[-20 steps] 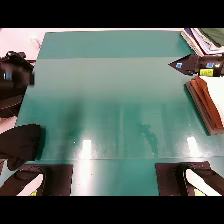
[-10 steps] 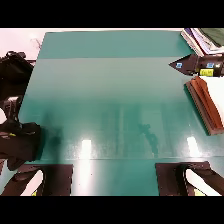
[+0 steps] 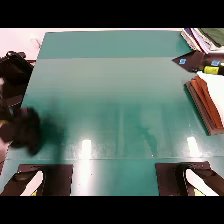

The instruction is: Fold the shirts.

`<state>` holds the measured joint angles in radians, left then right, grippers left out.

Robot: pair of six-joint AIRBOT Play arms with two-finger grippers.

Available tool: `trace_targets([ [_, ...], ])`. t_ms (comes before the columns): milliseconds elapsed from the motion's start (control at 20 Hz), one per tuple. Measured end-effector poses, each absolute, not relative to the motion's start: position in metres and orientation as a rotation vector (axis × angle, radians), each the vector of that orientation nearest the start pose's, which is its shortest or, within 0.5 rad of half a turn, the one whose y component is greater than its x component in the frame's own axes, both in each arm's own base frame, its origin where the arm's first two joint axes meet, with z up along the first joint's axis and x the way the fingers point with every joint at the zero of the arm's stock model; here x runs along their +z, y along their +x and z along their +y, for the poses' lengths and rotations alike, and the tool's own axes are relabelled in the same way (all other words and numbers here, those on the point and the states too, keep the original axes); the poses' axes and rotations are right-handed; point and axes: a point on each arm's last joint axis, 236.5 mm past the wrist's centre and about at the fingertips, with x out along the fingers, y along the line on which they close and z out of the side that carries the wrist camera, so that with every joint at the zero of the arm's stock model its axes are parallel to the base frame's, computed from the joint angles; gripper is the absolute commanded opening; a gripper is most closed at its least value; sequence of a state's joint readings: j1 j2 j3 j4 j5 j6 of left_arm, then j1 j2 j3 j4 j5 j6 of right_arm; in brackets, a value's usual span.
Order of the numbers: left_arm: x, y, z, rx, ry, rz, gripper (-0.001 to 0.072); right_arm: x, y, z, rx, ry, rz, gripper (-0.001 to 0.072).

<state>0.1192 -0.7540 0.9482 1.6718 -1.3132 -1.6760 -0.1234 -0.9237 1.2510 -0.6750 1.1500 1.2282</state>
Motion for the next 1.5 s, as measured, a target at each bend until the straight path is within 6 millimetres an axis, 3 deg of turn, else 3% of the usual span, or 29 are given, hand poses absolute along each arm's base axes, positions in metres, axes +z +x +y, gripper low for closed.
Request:
trace_targets([
  [150,0.194,0.305,0.0,0.058,-0.042,0.854,0.0021,0.296,0.356,0.125,0.62,0.371,0.527,0.0018],
  [250,0.247,0.312,-0.044,-0.075,-0.027,0.733,0.0021,0.321,0.358,0.125,0.625,0.353,0.476,0.0018],
  [400,0.281,0.317,-0.105,-0.247,-0.003,0.663,0.0021,0.352,0.362,0.125,0.636,0.324,0.417,0.0019],
  [500,0.274,0.323,-0.15,-0.35,0.025,0.687,0.0024,0.367,0.364,0.126,0.645,0.305,0.394,0.0019],
  [600,0.251,0.328,-0.202,-0.455,0.057,0.744,0.0029,0.376,0.366,0.127,0.66,0.287,0.388,0.0018],
  [650,0.234,0.331,-0.23,-0.509,0.07,0.778,0.0165,0.378,0.366,0.128,0.665,0.279,0.39,0.0019],
  [700,0.217,0.333,-0.258,-0.56,0.079,0.813,0.0593,0.38,0.366,0.129,0.672,0.273,0.394,0.0018],
  [750,0.204,0.335,-0.282,-0.606,0.077,0.827,0.0684,0.38,0.367,0.13,0.679,0.267,0.401,0.0018],
  [850,0.178,0.341,-0.321,-0.675,0.057,0.856,0.0643,0.378,0.366,0.131,0.688,0.259,0.419,0.0018],
  [950,0.169,0.36,-0.333,-0.679,0.021,0.84,0.0643,0.376,0.365,0.132,0.696,0.253,0.433,0.0018],
  [1000,0.163,0.37,-0.33,-0.664,0.005,0.843,0.0643,0.375,0.364,0.132,0.698,0.251,0.44,0.0018],
  [1150,0.146,0.413,-0.292,-0.559,-0.056,0.867,0.0643,0.372,0.362,0.133,0.706,0.245,0.456,0.0018],
  [1300,0.104,0.439,-0.251,-0.464,-0.088,0.972,0.0642,0.371,0.361,0.134,0.709,0.243,0.463,0.0019],
  [1500,0.028,0.449,-0.225,-0.401,-0.084,1.15,0.0643,0.368,0.358,0.135,0.717,0.238,0.48,0.0019],
])
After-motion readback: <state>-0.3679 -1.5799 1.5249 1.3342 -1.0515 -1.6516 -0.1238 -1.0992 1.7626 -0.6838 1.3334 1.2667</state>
